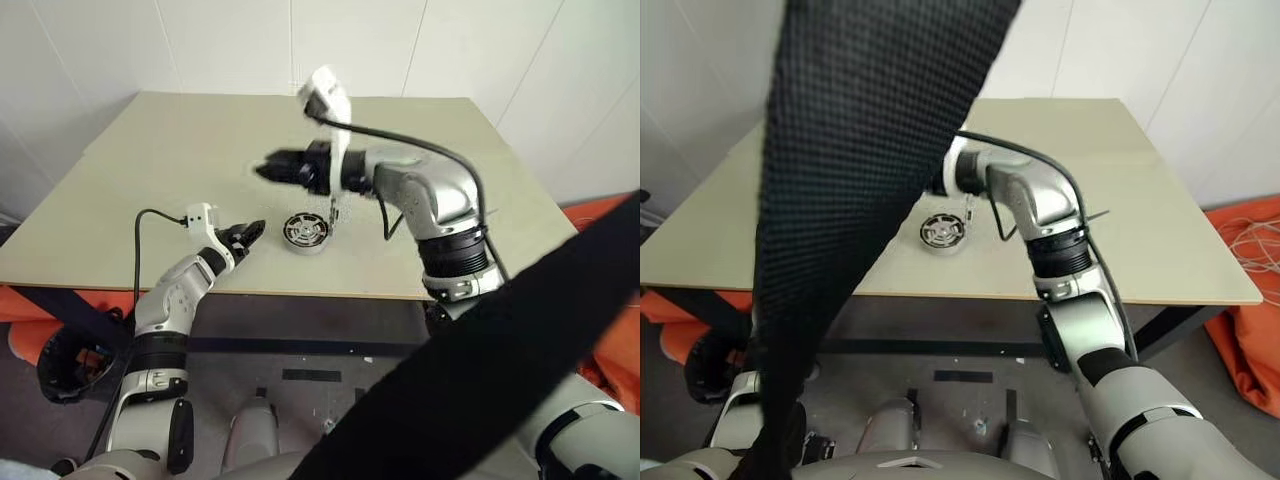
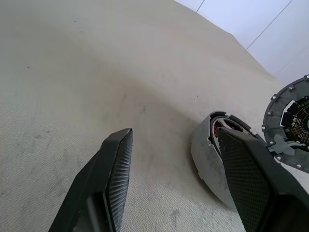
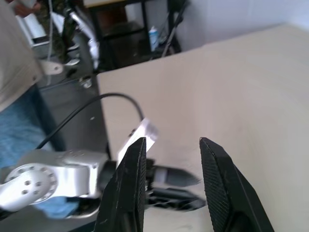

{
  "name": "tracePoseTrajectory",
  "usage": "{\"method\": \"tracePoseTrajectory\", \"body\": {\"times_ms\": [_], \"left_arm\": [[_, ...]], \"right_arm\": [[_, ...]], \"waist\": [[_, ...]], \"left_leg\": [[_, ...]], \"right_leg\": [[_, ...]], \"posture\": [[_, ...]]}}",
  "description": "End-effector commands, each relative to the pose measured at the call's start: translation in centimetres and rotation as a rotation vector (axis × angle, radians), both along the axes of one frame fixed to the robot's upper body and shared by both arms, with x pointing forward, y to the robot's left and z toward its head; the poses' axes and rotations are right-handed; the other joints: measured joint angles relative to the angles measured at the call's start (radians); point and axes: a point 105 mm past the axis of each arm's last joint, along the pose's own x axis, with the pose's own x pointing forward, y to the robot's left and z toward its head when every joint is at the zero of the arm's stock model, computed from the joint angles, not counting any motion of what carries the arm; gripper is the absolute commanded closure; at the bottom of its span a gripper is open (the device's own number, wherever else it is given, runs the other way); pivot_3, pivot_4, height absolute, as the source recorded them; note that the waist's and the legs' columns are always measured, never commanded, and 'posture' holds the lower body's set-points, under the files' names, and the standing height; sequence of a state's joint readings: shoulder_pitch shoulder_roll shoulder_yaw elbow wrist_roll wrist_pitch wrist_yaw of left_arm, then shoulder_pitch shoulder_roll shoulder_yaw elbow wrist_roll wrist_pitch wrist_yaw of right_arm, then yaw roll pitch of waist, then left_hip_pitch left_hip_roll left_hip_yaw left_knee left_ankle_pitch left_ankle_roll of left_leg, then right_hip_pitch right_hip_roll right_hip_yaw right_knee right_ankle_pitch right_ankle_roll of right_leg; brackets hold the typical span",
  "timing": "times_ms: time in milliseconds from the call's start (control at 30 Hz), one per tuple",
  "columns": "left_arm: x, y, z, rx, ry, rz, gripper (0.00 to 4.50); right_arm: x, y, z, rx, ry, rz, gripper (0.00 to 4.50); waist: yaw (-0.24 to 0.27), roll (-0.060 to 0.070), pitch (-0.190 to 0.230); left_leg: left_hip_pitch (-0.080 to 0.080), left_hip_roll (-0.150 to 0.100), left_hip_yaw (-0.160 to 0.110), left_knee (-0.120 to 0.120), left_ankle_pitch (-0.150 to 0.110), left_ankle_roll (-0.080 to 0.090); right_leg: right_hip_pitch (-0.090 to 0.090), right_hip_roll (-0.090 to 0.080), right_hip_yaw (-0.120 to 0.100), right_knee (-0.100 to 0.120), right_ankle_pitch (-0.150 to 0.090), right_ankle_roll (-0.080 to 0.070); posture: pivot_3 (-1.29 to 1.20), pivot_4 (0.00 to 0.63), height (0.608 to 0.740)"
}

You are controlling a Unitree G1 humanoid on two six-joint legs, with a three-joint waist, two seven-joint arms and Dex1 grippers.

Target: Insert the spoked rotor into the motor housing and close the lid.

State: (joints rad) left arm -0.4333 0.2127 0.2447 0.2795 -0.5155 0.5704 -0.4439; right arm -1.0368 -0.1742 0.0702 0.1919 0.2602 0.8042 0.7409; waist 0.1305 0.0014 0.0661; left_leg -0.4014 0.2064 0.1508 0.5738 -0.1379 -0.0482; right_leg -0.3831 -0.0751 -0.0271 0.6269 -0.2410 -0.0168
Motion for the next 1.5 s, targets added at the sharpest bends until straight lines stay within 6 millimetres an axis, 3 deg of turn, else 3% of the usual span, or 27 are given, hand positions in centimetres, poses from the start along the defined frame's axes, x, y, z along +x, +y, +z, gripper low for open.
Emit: {"method": "tracePoseTrajectory", "body": {"times_ms": [33,133,267,433,533,667,867,1033,1300,1500], "left_arm": [[0.4,-0.2,2.3,-0.025,-0.038,-0.043,1.52],[0.3,-0.6,3.1,-0.05,-0.018,-0.099,1.52],[0.3,-0.3,4.2,-0.043,-0.013,-0.147,1.52],[0.3,0.7,4.5,-0.015,0.003,-0.161,1.52],[-0.4,1.0,4.5,-0.02,0.029,-0.205,1.52],[-1.6,1.7,5.1,-0.06,0.078,-0.272,1.52],[-2.5,2.7,5.0,-0.07,0.135,-0.293,1.52],[-2.4,2.6,4.4,-0.067,0.15,-0.27,1.52],[-2.2,2.7,3.5,-0.067,0.171,-0.235,1.52],[-1.9,2.9,3.7,-0.058,0.16,-0.217,1.52]], "right_arm": [[3.6,-4.7,-1.8,-0.068,-0.064,-0.265,2.57],[5.0,-8.7,-5.2,-0.23,-0.091,-0.43,2.57],[4.7,-12.3,-9.7,-0.365,-0.041,-0.522,2.57],[3.8,-13.9,-12.8,-0.389,0.052,-0.582,2.57],[3.4,-13.1,-12.8,-0.349,0.072,-0.572,3.22],[3.0,-11.3,-12.2,-0.285,0.093,-0.534,4.48],[2.8,-8.6,-10.8,-0.211,0.062,-0.478,4.48],[1.8,-5.4,-10.8,-0.185,0.072,-0.388,4.48],[0.2,-1.5,-14.2,-0.189,0.164,-0.266,4.48],[0.2,-0.7,-17.0,-0.223,0.211,-0.257,4.48]], "waist": [[0.001,-0.001,0.0],[0.004,-0.001,0.0],[-0.001,0.0,0.0],[-0.009,0.0,0.0],[-0.009,0.0,0.0],[-0.008,0.0,0.0],[-0.006,0.0,0.0],[-0.006,0.0,0.0],[-0.007,0.0,0.0],[-0.006,0.0,0.0]], "left_leg": [[0.0,0.0,0.0,0.0,0.0,0.0],[-0.001,0.0,0.0,0.002,0.0,-0.001],[-0.002,-0.002,0.001,0.002,0.0,0.0],[-0.002,-0.001,0.001,0.002,0.0,0.0],[-0.002,-0.001,0.002,0.002,0.0,0.001],[-0.002,-0.001,0.002,0.002,0.0,0.001],[0.0,-0.001,0.001,0.002,-0.001,0.002],[0.0,-0.001,0.001,0.002,-0.001,0.002],[0.0,-0.001,0.0,0.002,0.0,0.001],[0.001,-0.001,0.0,0.002,-0.001,0.001]], "right_leg": [[0.0,0.0,0.0,0.0,0.0,0.0],[0.001,0.0,0.0,0.0,0.001,0.0],[0.0,0.001,0.0,0.0,0.001,0.0],[-0.002,0.002,0.001,0.0,0.001,0.0],[-0.002,0.002,0.001,0.0,0.001,0.0],[-0.002,0.002,0.001,0.0,0.001,-0.001],[0.0,0.002,0.001,0.001,0.001,-0.001],[0.0,0.002,0.0,0.001,0.002,-0.001],[-0.001,0.002,0.0,0.001,0.002,-0.001],[0.0,0.002,0.0,0.001,0.002,-0.001]], "posture": [[0.0,0.0,0.74],[0.0,0.0,0.74],[0.0,0.0,0.74],[0.0,0.0,0.74],[0.0,0.0,0.74],[0.0,0.0,0.74],[0.0,0.0,0.74],[0.0,0.0,0.74],[0.0,0.0,0.74],[0.0,0.0,0.74]]}}
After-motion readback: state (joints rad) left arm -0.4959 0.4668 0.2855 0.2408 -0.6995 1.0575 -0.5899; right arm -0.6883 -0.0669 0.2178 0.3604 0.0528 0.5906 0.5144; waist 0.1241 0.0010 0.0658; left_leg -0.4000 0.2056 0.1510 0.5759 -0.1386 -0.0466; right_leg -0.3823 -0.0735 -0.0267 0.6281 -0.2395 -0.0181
